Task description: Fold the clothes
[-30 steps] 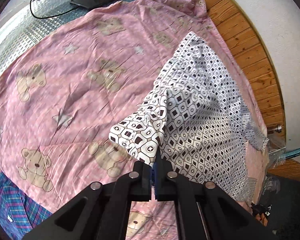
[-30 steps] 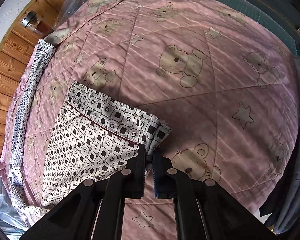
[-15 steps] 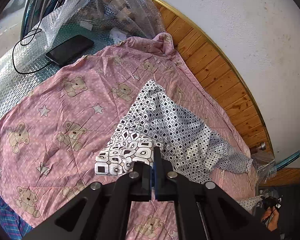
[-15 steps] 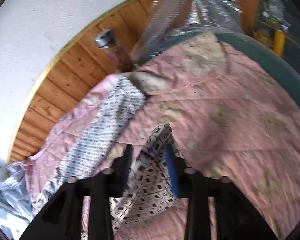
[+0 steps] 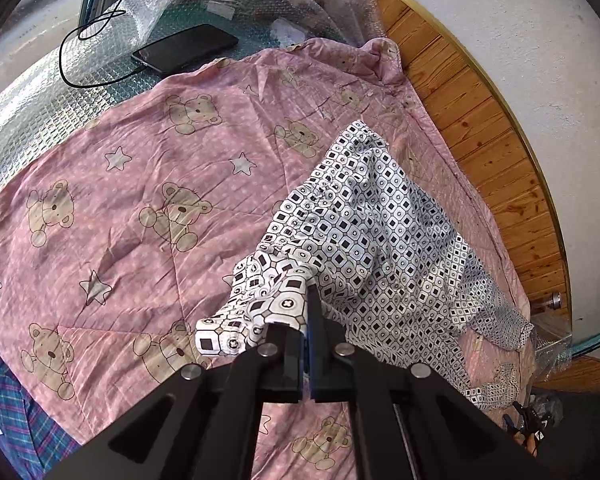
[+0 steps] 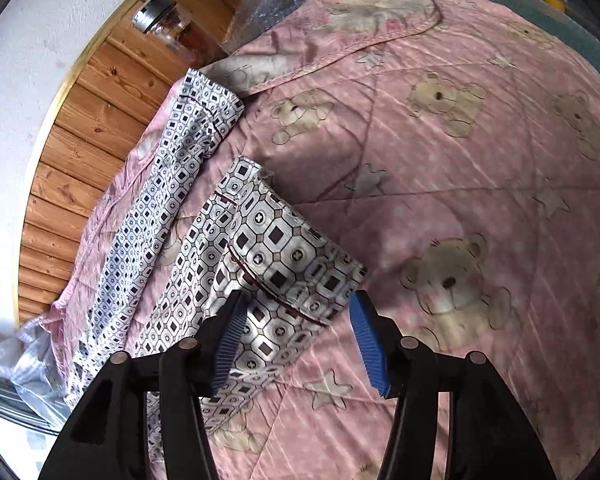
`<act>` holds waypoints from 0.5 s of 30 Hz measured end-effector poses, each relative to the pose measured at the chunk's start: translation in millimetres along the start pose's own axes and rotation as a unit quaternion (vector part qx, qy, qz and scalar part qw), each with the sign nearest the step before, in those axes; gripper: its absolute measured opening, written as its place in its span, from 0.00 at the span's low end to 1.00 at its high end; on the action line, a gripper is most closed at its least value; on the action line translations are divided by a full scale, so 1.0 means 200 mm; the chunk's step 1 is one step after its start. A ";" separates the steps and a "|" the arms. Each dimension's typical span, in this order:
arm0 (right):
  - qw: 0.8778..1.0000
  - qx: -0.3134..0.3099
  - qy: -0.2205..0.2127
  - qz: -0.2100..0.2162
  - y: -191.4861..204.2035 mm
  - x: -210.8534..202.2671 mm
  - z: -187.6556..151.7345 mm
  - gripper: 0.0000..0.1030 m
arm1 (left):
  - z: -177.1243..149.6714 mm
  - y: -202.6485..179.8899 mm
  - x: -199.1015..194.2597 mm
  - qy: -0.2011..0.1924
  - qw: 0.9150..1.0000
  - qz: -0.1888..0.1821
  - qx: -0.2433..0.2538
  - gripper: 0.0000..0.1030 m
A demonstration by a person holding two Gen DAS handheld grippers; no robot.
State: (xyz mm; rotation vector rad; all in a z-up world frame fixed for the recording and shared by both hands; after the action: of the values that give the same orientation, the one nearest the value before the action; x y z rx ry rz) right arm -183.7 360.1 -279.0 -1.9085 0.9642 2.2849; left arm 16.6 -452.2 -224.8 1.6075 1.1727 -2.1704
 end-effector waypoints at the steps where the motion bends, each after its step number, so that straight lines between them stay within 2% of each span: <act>1: 1.000 -0.010 0.004 -0.013 0.02 0.03 0.02 0.14 | 0.01 -0.01 0.00 -0.001 1.000 0.001 0.001 0.00; 2: 1.000 -0.020 0.002 -0.019 0.05 0.01 0.05 0.09 | 0.03 -0.03 0.00 -0.004 1.000 0.001 0.001 0.00; 4: 0.999 -0.034 -0.031 -0.008 0.13 -0.15 0.11 0.06 | 0.08 -0.07 -0.02 -0.013 1.000 -0.001 0.003 0.00; 6: 0.997 -0.027 -0.071 0.022 0.20 -0.41 0.14 0.05 | 0.14 -0.14 -0.07 -0.030 0.999 -0.006 0.009 0.00; 9: 0.996 -0.013 -0.090 0.009 0.13 -0.76 0.07 0.05 | 0.16 -0.22 -0.18 -0.036 0.999 -0.016 0.025 0.00; 10: 0.996 -0.009 -0.086 -0.003 0.07 -0.82 0.01 0.05 | 0.14 -0.23 -0.20 -0.032 0.999 -0.016 0.031 0.00; 12: 0.996 0.001 -0.059 -0.060 -0.13 -0.82 -0.12 0.05 | 0.05 -0.20 -0.19 -0.004 0.999 -0.012 0.036 0.00; 14: 0.995 0.038 -0.008 -0.093 -0.39 -0.71 -0.27 0.06 | -0.08 -0.13 -0.10 0.039 0.998 0.008 0.043 0.00; 15: 0.993 0.067 0.020 -0.096 -0.50 -0.64 -0.35 0.06 | -0.14 -0.09 -0.05 0.058 0.998 0.015 0.038 0.00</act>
State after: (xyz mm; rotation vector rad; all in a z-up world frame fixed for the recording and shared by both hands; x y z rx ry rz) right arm -50.6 456.7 -214.5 -1.9074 0.8707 2.0324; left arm 31.1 -423.6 -211.1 1.7918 1.1021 -2.1531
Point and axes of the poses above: each gripper's, at about its wrist camera, not at the fingertips, and x roughly the way its jaws point, y to its left, z to its top, the point moved 10 cm from there along x, roughly the way its jaws point, and after that the axes turned 15 degrees about y, right-handed, at the moved point
